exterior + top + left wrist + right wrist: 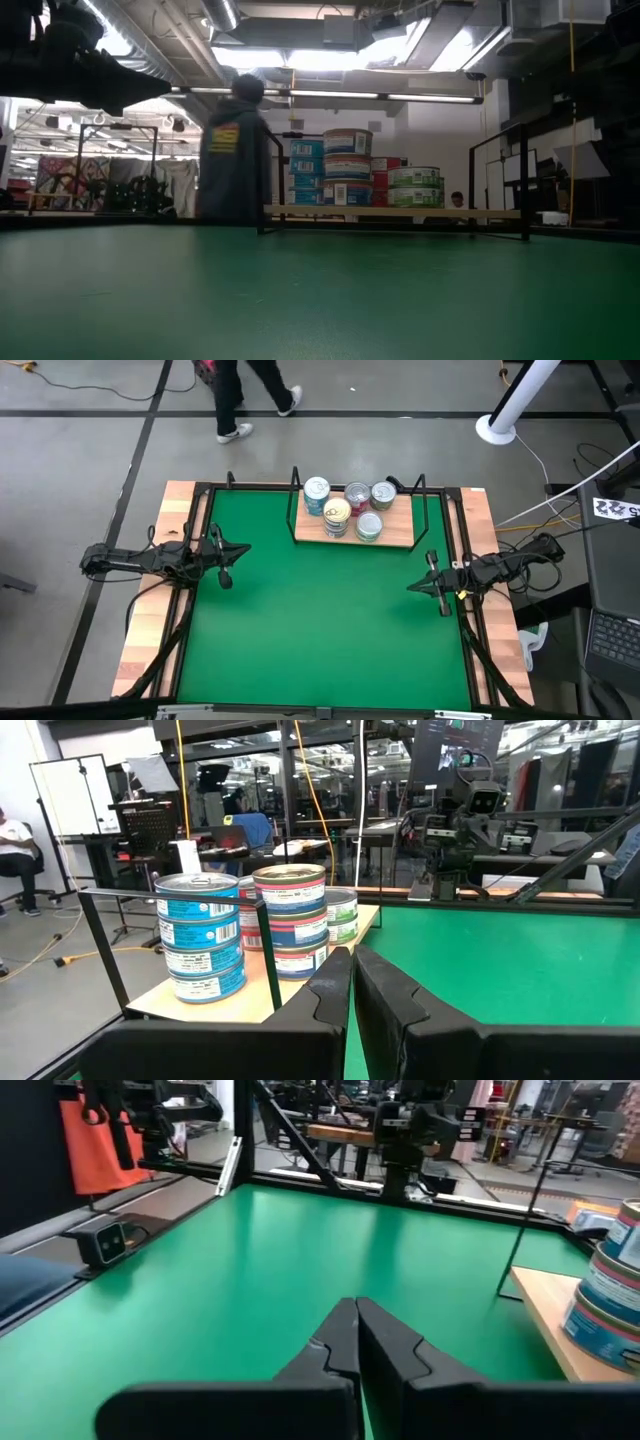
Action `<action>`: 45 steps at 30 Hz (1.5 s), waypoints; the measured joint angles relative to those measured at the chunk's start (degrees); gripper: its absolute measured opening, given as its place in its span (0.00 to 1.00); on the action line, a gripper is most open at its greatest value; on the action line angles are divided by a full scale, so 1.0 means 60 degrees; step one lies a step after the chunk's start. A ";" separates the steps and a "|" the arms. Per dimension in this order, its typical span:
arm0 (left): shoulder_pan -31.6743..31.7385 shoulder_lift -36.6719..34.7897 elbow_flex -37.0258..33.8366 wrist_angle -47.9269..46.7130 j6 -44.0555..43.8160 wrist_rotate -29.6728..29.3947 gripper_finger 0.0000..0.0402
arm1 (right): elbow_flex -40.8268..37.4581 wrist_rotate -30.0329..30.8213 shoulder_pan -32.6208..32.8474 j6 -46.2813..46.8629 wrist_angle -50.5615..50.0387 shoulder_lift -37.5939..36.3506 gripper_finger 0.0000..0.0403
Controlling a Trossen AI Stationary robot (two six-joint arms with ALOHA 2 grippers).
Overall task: Stack canned seafood by type on shelf
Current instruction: Return to Home Position
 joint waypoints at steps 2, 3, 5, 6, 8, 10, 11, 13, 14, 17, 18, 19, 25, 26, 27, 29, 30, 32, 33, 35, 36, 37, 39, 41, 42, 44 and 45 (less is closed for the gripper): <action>0.0000 0.0000 0.0000 0.0000 -0.0008 0.0000 0.03 | 0.0000 0.0000 0.0111 0.0000 0.0011 -0.0004 0.02; -0.0004 0.0002 0.0000 0.0000 -0.0004 0.0000 0.03 | 0.0000 0.0003 0.0127 0.0000 0.0014 -0.0004 0.02; -0.0004 0.0000 0.0000 0.0000 0.0001 0.0000 0.03 | 0.0000 -0.0003 0.0098 -0.0004 0.0010 -0.0004 0.02; -0.0004 0.0000 0.0000 0.0000 -0.0005 0.0000 0.03 | 0.0000 0.0006 0.0097 0.0000 0.0014 -0.0004 0.02; -0.0002 0.0000 0.0000 0.0000 -0.0001 0.0000 0.03 | 0.0000 0.0003 0.0097 -0.0001 0.0017 -0.0004 0.02; -0.0002 0.0000 0.0000 0.0000 -0.0001 0.0000 0.03 | -0.0002 0.0003 0.0097 -0.0004 0.0006 -0.0004 0.02; -0.0001 0.0000 0.0000 0.0000 -0.0007 0.0000 0.03 | -0.0002 0.0002 0.0097 -0.0004 -0.0003 -0.0004 0.02; -0.0004 0.0000 0.0000 0.0000 -0.0003 0.0000 0.03 | -0.0004 0.0003 0.0097 -0.0004 0.0017 -0.0004 0.02; -0.0001 0.0000 0.0000 0.0000 0.0002 0.0000 0.03 | -0.0004 0.0003 0.0097 -0.0004 0.0029 -0.0004 0.02; -0.0004 0.0000 0.0000 0.0000 -0.0005 0.0000 0.03 | -0.0004 -0.0005 -0.0005 -0.0004 0.0010 -0.0004 0.02; -0.0004 0.0000 0.0000 0.0000 -0.0001 0.0000 0.03 | -0.0004 -0.0066 -0.0140 -0.0004 0.0007 -0.0004 0.02; -0.0003 0.0000 0.0000 0.0000 0.0002 0.0000 0.03 | -0.0004 -0.0059 -0.0292 -0.0004 0.0014 -0.0004 0.02; -0.0003 0.0000 0.0000 0.0000 -0.0008 0.0000 0.03 | -0.0004 -0.0053 -0.1346 -0.0004 0.0017 -0.0004 0.02; 0.0000 0.0000 0.0000 0.0000 -0.0008 0.0000 0.03 | -0.0004 -0.0052 -0.1489 -0.0004 0.0020 -0.0004 0.02; -0.0004 0.0000 0.0000 0.0000 -0.0002 0.0000 0.03 | -0.0004 -0.0048 -0.1612 -0.0004 0.0017 -0.0004 0.02; -0.0004 0.0000 0.0000 0.0000 -0.0006 0.0000 0.03 | -0.0004 -0.0046 -0.1793 -0.0004 0.0020 -0.0004 0.02; -0.0001 0.0000 0.0000 0.0000 -0.0008 0.0000 0.03 | -0.0004 -0.0045 -0.1842 -0.0004 0.0019 -0.0004 0.02; -0.0004 0.0000 0.0000 0.0000 -0.0001 0.0000 0.03 | -0.0004 -0.0013 -0.1865 -0.0004 0.0017 -0.0004 0.02; -0.0004 0.0000 0.0000 0.0000 -0.0002 0.0000 0.03 | -0.0004 0.0013 -0.1847 -0.0004 0.0021 -0.0004 0.02; -0.0004 0.0000 0.0000 0.0000 -0.0008 0.0000 0.03 | -0.0004 0.0007 -0.1844 -0.0004 0.0021 -0.0004 0.02; -0.0003 0.0000 0.0000 0.0000 -0.0006 0.0000 0.03 | -0.0004 0.0008 -0.1844 -0.0004 0.0021 -0.0004 0.02; -0.0004 0.0000 0.0000 0.0000 -0.0001 0.0000 0.03 | -0.0004 0.0010 -0.1844 -0.0007 0.0021 -0.0004 0.02; 0.0000 0.0000 0.0000 0.0000 -0.0005 0.0000 0.03 | -0.0004 0.0009 -0.1844 -0.0004 0.0021 -0.0004 0.02; -0.0004 0.0000 0.0000 0.0004 -0.0001 0.0000 0.03 | -0.0004 0.0006 -0.1844 -0.0004 0.0021 -0.0004 0.02; -0.0004 0.0000 0.0000 0.0000 -0.0001 0.0000 0.03 | -0.0004 0.0006 -0.1844 -0.0006 0.0021 -0.0004 0.02; -0.0001 0.0001 0.0000 0.0000 -0.0007 0.0000 0.03 | -0.0004 0.0006 -0.1844 -0.0004 0.0021 -0.0004 0.02; -0.0004 0.0000 0.0000 0.0000 -0.0006 0.0000 0.03 | -0.0004 0.0006 -0.1844 -0.0005 0.0021 -0.0004 0.02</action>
